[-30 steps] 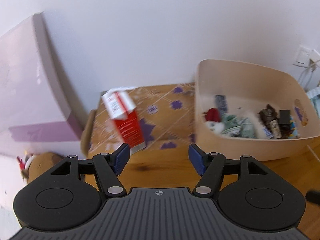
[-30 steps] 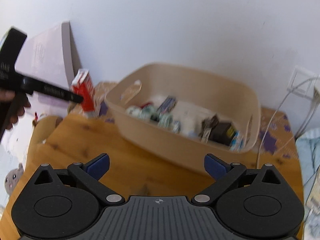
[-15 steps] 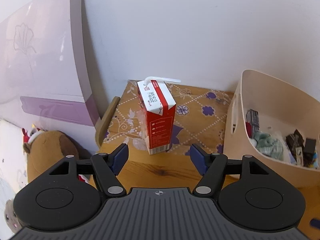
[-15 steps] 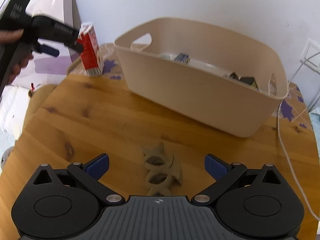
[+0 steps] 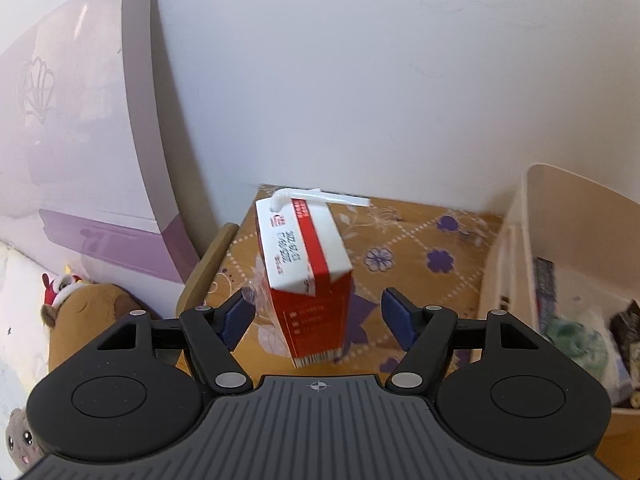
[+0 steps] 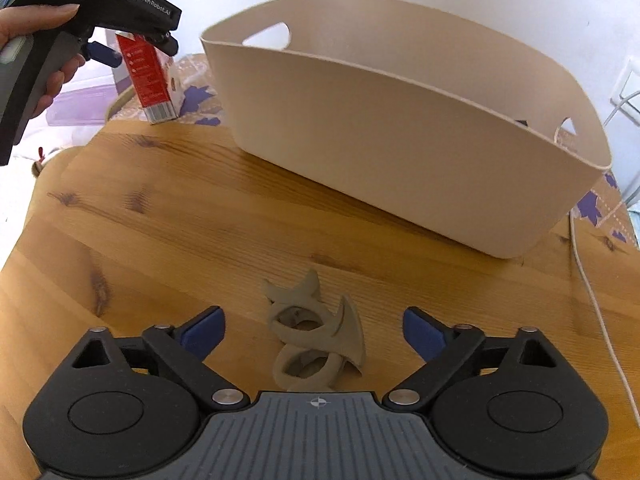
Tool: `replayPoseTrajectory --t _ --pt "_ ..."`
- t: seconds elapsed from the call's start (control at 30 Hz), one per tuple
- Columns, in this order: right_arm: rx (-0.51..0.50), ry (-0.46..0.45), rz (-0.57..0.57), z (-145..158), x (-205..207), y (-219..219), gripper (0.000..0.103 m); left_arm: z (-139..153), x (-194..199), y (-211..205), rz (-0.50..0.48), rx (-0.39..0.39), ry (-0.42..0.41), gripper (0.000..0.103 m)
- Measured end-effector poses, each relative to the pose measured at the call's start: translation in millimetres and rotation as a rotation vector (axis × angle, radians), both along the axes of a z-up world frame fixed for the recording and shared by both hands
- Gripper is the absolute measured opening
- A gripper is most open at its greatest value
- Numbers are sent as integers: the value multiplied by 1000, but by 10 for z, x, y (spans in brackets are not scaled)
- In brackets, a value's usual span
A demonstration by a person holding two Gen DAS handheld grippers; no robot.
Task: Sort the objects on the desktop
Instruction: 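Grasp the red-white milk carton with left tool while right tool grasps the beige claw clip, then carry the milk carton and claw clip over the basket with both tools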
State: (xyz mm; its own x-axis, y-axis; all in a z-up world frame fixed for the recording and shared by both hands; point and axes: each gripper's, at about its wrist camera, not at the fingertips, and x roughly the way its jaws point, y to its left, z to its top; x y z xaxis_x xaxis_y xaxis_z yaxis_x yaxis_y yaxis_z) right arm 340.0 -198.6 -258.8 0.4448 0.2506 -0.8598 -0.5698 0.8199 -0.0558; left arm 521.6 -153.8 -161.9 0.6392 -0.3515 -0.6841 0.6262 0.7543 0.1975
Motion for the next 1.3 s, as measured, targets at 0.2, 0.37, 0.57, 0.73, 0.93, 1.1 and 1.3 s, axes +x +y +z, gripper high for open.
replayPoseTrajectory --t 0.2,0.37,0.57,0.73,0.93,1.1,1.3 --pt "-16 8 0 -42 69 -7 87 -89 177 -34 13 6 16 64" --pt "-22 27 5 -83 111 -8 69 -132 294 -19 -2 15 72 45" --pt "-14 20 33 -87 120 20 46 -146 303 1 -31 21 61 42" --pt "3 6 28 -54 94 -5 45 -139 301 3 -36 31 70 40" --pt "31 -9 25 59 86 -46 45 -122 278 61 -35 26 85 40" --pt "59 -27 16 193 76 -137 45 -81 214 136 -29 21 67 39" --pt "82 -57 -5 343 80 -229 45 27 93 169 -50 4 27 39"
